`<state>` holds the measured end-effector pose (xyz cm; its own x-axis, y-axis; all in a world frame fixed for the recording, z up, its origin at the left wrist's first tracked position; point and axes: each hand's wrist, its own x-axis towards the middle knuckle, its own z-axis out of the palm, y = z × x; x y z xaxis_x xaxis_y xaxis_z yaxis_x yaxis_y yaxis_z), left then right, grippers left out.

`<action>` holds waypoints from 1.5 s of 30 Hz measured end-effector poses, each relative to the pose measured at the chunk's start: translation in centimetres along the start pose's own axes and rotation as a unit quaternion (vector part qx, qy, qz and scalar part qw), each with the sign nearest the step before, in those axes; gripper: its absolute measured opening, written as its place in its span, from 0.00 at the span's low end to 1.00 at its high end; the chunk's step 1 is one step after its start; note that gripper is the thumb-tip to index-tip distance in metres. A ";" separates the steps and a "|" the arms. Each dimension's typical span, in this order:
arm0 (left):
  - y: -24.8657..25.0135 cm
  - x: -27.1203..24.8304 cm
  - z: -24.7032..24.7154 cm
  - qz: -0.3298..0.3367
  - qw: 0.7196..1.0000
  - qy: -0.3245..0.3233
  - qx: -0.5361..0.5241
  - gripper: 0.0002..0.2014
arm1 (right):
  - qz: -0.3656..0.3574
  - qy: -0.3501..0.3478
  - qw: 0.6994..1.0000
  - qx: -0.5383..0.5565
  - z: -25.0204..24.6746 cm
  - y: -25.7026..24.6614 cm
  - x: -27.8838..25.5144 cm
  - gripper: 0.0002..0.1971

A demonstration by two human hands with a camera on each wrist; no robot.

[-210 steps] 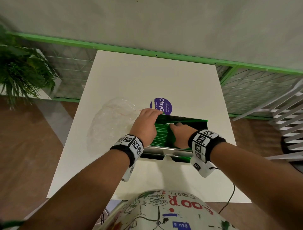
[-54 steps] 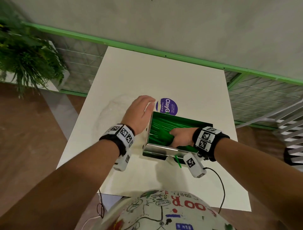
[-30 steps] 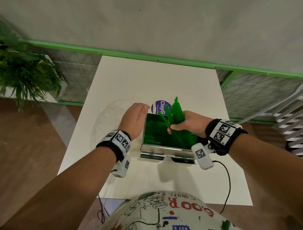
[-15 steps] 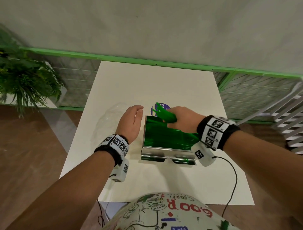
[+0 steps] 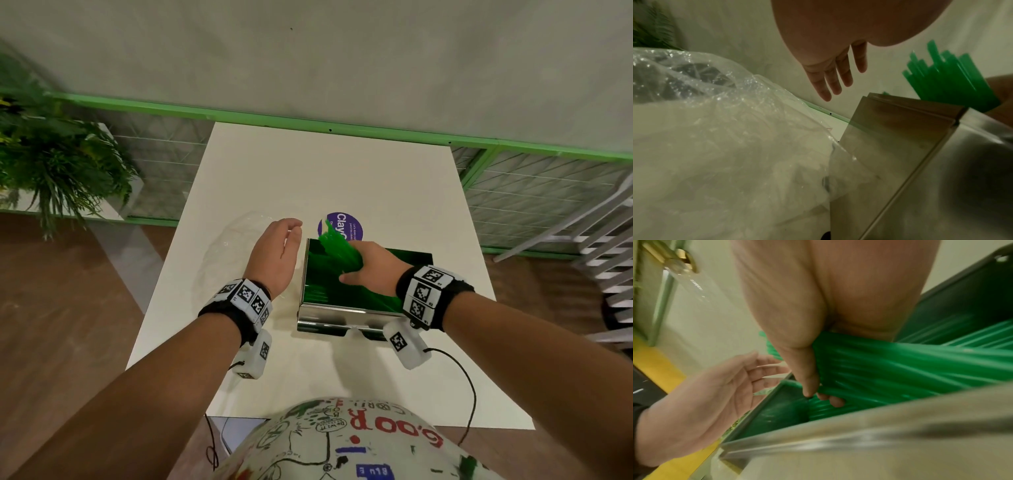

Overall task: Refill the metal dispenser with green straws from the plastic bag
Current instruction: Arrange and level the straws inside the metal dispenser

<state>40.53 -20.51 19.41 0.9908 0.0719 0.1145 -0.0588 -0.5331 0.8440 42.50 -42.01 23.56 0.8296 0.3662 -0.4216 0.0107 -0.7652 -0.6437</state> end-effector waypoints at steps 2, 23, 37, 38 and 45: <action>-0.1 0.0 0.1 -0.001 1.000 -0.006 0.003 0.16 | 0.026 -0.031 0.999 -0.009 -0.3 1.1 -0.4 0.17; 0.2 -0.4 0.6 -0.003 0.999 -0.033 0.011 0.15 | -0.089 0.067 0.992 0.061 -5.8 -5.0 -2.2 0.08; -0.2 -1.1 -0.4 0.017 1.000 -0.018 0.003 0.22 | -0.013 -0.035 0.984 -0.174 -1.4 0.2 -0.6 0.14; 0.1 -1.2 -0.6 0.040 0.999 -0.015 0.015 0.24 | -0.013 -0.045 0.978 -0.202 -0.9 0.3 -0.6 0.17; 2.7 -1.8 0.0 0.178 0.966 -0.093 0.163 0.24 | 0.001 -0.060 0.980 -0.192 -1.8 0.8 -0.2 0.31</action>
<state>38.56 -22.12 21.49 0.9214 -0.3014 0.2452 -0.3883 -0.7358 0.5548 43.35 -43.66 24.27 0.7584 0.4067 -0.5093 0.2378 -0.9002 -0.3647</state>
